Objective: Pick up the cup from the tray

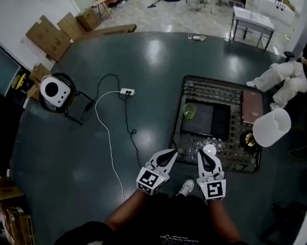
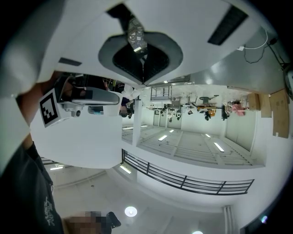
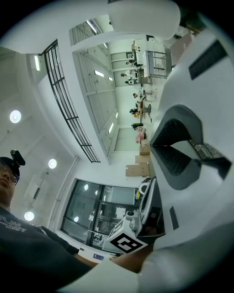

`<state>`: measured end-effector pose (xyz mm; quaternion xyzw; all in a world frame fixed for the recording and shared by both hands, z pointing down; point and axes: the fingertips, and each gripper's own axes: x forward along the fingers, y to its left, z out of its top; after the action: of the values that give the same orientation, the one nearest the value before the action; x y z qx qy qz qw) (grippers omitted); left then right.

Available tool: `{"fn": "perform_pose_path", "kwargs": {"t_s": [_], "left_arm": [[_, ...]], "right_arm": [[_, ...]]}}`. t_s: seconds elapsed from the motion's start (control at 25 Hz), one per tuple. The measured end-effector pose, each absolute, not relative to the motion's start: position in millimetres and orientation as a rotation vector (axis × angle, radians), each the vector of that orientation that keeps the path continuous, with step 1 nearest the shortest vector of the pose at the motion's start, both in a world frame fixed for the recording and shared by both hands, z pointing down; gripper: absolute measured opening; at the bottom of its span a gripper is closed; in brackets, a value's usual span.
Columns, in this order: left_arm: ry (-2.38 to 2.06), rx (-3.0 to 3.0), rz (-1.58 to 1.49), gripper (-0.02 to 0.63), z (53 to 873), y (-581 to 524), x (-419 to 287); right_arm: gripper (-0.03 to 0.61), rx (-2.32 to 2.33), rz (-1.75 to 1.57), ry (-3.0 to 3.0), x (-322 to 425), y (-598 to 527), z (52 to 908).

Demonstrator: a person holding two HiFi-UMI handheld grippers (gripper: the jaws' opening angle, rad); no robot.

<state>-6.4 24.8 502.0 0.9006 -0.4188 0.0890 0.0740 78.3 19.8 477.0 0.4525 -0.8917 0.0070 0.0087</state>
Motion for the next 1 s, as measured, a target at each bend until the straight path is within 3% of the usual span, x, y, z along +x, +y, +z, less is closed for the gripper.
{"fn": "perform_pose_path", "kwargs": {"t_s": [1.0], "left_arm": [[-1.223,2.723,0.275,0.011,506,-33,-2]], "right_arm": [[0.011,1.384,0.007,-2.743,79,-38,479]]}}
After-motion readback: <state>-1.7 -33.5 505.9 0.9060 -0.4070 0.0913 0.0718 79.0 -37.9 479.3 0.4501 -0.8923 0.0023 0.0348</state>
